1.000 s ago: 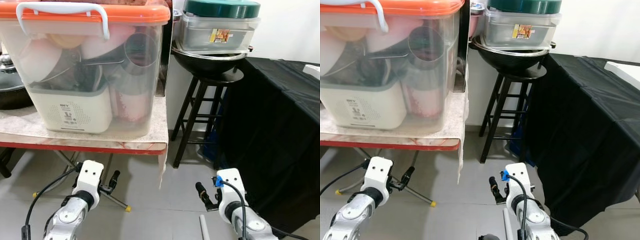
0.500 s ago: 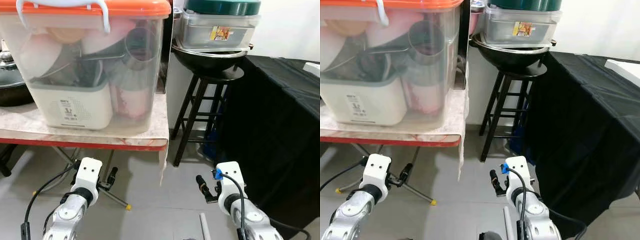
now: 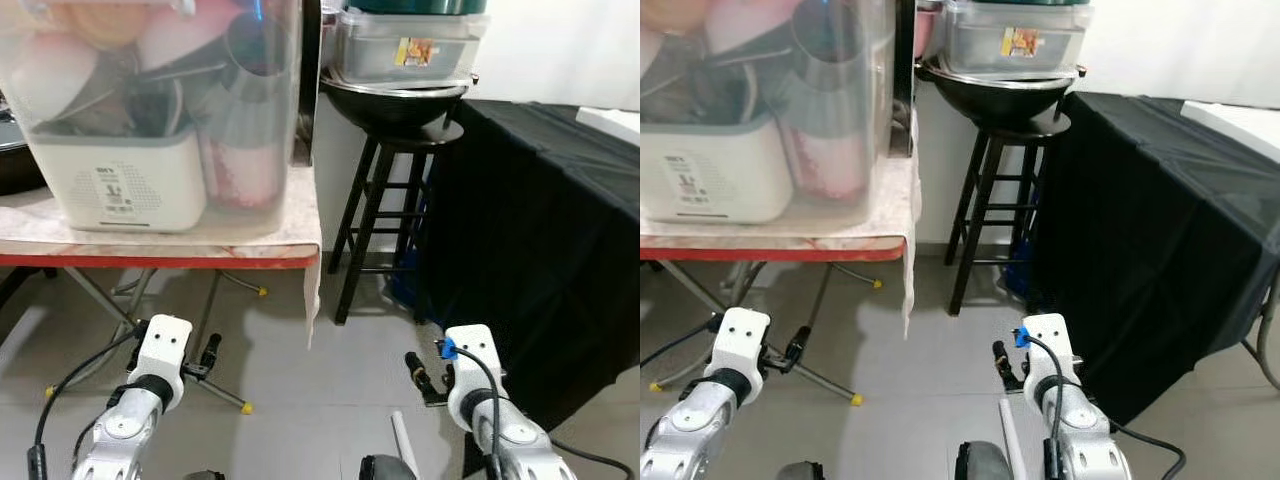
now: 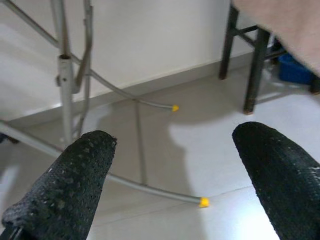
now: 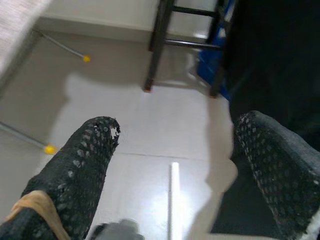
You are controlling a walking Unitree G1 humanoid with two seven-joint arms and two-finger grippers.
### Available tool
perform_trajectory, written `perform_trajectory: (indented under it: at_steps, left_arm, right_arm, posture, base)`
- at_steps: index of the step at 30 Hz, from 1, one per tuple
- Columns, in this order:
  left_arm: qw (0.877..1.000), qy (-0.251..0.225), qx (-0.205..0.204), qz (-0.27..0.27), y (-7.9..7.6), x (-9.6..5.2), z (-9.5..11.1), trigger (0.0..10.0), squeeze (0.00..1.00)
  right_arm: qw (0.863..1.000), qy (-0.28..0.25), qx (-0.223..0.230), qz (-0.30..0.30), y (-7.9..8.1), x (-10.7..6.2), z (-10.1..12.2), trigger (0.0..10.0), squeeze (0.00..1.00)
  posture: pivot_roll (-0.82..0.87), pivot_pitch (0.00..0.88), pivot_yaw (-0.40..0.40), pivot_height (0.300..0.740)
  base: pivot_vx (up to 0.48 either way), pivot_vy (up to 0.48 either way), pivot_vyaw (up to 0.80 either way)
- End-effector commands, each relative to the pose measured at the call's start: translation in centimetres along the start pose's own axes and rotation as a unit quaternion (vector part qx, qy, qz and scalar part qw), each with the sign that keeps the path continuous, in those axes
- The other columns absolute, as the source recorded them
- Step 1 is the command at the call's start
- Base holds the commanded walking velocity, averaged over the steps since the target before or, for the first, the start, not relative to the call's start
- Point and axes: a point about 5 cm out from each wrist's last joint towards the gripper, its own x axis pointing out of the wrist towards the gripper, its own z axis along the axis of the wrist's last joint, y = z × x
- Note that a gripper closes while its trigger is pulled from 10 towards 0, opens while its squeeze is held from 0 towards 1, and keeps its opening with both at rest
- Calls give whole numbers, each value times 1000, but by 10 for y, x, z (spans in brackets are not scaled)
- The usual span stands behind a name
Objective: Building children table
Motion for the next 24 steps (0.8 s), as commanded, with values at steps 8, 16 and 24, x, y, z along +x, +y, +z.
perform_trajectory:
  at_steps: [8, 16, 24]
  left_arm:
    - [998, 47, 46, 19, 33, 1, -25, 10000, 0]
    - [995, 75, 63, 22, 43, 0, -39, 10000, 0]
    - [994, 82, 68, 15, 45, 0, -43, 10000, 0]
  right_arm:
    - [995, 66, -13, -72, -56, -2, -40, 10000, 0]
    - [993, 93, -29, -68, -68, -5, -59, 10000, 0]
    - [995, 90, -30, -42, -59, -2, -63, 10000, 0]
  posture:
    - [30, 0, -51, 521]
    - [32, 0, -53, 506]
    - [39, 0, -54, 476]
  base:
    - [0, 0, 0]
    - [0, 0, 0]
    - [0, 0, 0]
